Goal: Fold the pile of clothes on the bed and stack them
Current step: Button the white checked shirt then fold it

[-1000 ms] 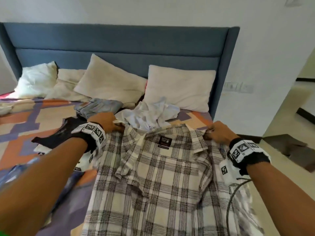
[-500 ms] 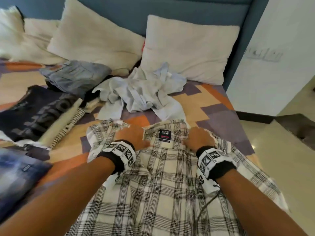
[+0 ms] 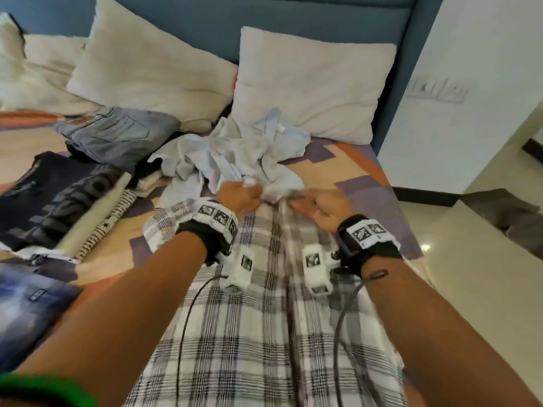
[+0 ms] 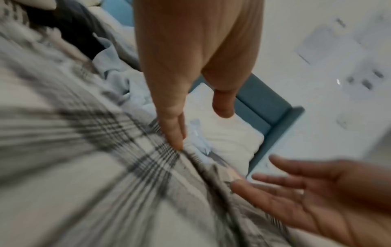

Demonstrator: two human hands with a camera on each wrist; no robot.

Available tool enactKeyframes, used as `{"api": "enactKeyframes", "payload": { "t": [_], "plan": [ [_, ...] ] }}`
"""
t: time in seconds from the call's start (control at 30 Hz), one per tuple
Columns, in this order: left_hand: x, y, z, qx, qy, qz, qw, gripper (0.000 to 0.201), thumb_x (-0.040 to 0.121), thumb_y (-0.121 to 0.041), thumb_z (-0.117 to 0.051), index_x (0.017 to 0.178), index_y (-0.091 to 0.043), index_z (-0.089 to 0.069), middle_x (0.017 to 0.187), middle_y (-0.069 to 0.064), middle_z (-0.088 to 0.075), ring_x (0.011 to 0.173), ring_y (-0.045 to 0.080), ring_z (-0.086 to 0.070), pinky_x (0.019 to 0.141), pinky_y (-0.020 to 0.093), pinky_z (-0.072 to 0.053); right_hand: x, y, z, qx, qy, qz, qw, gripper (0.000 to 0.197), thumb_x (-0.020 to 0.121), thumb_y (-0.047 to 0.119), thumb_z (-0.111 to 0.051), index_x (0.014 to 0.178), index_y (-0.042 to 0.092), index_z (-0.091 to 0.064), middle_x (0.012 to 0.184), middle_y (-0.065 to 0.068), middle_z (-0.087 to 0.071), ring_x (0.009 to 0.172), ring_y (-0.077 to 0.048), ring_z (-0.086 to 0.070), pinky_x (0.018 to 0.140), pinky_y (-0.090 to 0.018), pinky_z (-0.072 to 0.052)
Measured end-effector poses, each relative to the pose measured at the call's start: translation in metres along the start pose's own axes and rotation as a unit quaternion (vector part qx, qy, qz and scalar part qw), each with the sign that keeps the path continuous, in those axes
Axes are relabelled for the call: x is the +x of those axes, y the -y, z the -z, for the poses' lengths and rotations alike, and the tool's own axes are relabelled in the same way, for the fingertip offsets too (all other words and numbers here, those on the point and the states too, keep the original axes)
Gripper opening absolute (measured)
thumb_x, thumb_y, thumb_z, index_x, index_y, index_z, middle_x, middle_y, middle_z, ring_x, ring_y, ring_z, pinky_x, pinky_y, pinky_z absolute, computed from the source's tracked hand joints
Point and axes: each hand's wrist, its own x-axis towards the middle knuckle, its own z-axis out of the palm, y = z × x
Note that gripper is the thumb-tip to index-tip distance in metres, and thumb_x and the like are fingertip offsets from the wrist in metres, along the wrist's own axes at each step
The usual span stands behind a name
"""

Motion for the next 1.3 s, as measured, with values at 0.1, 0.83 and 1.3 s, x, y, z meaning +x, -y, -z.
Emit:
{"api": "enactKeyframes", "payload": {
  "t": [0.1, 0.83, 1.3],
  "plan": [
    [-0.027, 0.025, 0.001, 0.139, -0.009, 0.021, 0.99, 0.045, 0.076, -0.037, -0.075, 0.11, -0.012, -0.06, 0.106, 0.009, -0.067, 0.093, 0.026, -0.065, 0.091, 0.045, -0.054, -0.023, -0.033, 0.021, -0.171, 0.002, -0.016, 0.985, 0.015, 0.096, -0.003, -0.054, 0.108, 0.004, -0.055, 0.098, -0.013, -0.062, 0.079, -0.026, -0.064, 0.081, -0.047, -0.058],
    [-0.428, 0.124, -0.052, 0.427, 0.034, 0.082, 0.9, 0.056, 0.089, -0.039, -0.066, 0.13, -0.007, -0.044, 0.13, 0.016, -0.051, 0.114, 0.032, -0.056, 0.092, 0.036, -0.048, -0.37, -0.22, 0.078, -0.671, -0.117, 0.01, 0.732, 0.055, 0.08, 0.051, -0.074, 0.112, 0.012, -0.053, 0.108, -0.005, -0.06, 0.1, -0.024, -0.06, 0.084, -0.038, -0.054],
    [-0.478, 0.066, -0.009, 0.416, 0.161, -0.003, 0.895, 0.012, 0.091, -0.014, -0.057, 0.098, -0.006, -0.063, 0.097, 0.011, -0.067, 0.084, 0.025, -0.064, 0.07, 0.028, -0.05, -0.445, -0.181, 0.04, -0.491, -0.03, 0.207, 0.846, 0.025, 0.099, 0.018, -0.052, 0.075, 0.017, -0.057, 0.068, 0.009, -0.055, 0.061, -0.002, -0.051, 0.058, -0.015, -0.04]
  ]
}}
